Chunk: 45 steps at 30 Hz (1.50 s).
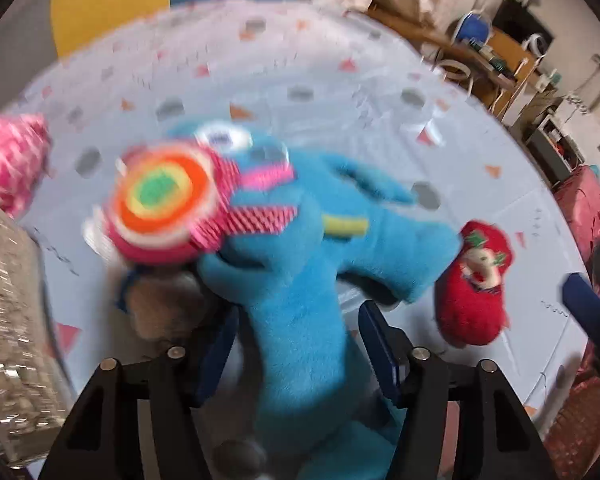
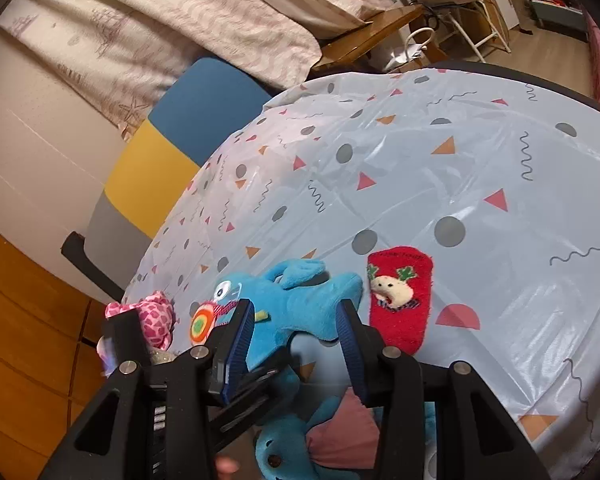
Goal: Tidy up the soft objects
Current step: 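Grasp the white glove with the right tool while the left lifts the blue plush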
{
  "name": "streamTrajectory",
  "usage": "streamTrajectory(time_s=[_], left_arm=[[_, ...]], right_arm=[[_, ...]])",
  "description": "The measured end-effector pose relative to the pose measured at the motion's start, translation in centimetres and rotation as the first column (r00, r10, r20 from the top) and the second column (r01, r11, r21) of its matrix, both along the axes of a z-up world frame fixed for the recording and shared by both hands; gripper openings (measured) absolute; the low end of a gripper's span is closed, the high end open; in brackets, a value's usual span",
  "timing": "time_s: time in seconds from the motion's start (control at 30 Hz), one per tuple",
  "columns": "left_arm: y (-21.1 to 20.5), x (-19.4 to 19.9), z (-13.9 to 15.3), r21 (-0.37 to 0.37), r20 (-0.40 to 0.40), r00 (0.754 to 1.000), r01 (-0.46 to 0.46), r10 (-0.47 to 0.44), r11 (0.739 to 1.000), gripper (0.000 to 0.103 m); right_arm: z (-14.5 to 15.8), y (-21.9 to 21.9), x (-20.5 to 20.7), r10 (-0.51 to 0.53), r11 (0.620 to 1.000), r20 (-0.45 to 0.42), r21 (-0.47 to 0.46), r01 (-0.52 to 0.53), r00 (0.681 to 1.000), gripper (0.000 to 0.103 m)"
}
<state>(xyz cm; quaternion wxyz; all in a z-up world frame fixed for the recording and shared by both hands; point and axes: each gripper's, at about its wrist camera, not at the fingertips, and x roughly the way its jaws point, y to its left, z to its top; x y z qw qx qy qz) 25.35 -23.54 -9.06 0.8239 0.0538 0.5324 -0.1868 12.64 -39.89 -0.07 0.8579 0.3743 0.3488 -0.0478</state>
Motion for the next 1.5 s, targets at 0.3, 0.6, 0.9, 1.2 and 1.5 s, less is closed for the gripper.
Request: streamTrajectory(time_s=[0.3,0.6,0.9,1.2,1.5], left_arm=[[0.3,-1.1,1.9,-0.01,0.099,0.992,0.074,-0.072,0.997,0.038],[4.8,-5.8,11.8,-0.042,0.378,0.919,0.136,-0.11,0.99,0.038],[17.3,-12.4,16.4,-0.128,0.424,0.905,0.053,0.006,0.99,0.038],[30.5,-18.5,15.6,-0.174,0.391,0.899,-0.14,0.198,0.975,0.039],[42.9,-25.0,14.1,-0.111,0.364,0.854,-0.357,0.372,0.928,0.039]], right_arm=[[0.0,-0.4,-0.3,-0.036,0.999,0.01,-0.005,0.036,0.999,0.043],[-0.4,-2.0,-1.1,-0.111,0.993,0.006,0.04,0.111,0.994,0.043],[-0.7,3.6,2.3,0.184,0.98,-0.095,-0.057,-0.19,0.978,0.043],[-1.5,14.1,9.2,0.488,0.78,-0.247,-0.308,-0.545,0.837,0.047],[-7.0,19.5,15.5,0.505,0.694,-0.411,-0.33,-0.64,0.759,0.048]])
